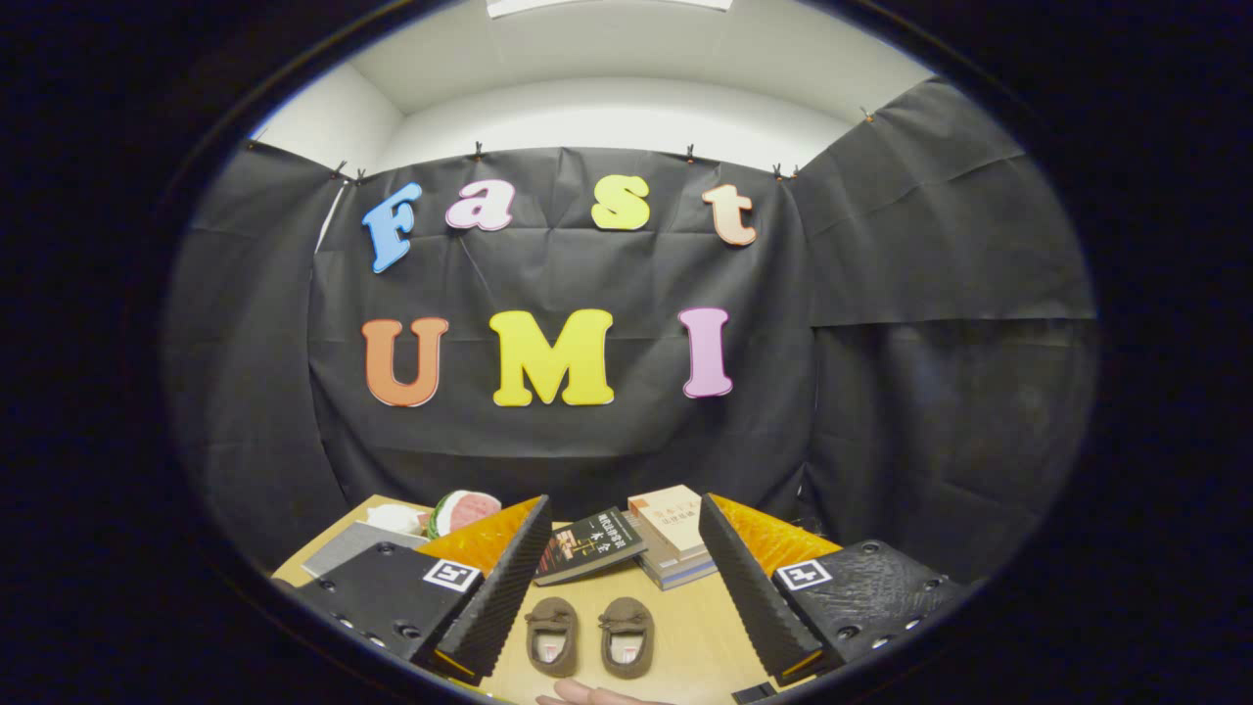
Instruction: Open the storage box then place both shoes into the box .Put the left shoe in first, then the right shoe, with the right side of both shoes facing outward in a uniform manner.
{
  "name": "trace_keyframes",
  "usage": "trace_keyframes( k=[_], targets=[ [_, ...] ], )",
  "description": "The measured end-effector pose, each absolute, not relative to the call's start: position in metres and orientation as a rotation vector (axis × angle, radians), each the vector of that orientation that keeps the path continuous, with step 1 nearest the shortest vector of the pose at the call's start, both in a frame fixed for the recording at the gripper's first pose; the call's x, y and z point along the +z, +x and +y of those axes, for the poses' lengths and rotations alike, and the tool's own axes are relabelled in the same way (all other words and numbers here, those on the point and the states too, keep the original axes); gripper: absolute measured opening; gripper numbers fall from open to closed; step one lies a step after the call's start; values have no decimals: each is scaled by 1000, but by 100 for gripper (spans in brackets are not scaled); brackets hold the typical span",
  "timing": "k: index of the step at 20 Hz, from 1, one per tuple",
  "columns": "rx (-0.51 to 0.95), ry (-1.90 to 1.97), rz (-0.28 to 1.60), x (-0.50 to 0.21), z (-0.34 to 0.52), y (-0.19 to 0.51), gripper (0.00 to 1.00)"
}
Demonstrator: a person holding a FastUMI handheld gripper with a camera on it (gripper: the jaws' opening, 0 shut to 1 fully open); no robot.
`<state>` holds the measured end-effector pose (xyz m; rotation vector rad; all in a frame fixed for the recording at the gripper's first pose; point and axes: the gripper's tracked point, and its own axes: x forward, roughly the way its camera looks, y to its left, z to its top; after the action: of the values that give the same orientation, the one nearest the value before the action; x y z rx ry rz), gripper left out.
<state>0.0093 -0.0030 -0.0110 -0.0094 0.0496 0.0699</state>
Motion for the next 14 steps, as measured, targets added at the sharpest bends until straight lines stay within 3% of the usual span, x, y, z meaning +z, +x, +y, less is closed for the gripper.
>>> trace_keyframes(
  k=[14],
  targets=[
    [204,-34,182,-73,47,53,94]
  ],
)
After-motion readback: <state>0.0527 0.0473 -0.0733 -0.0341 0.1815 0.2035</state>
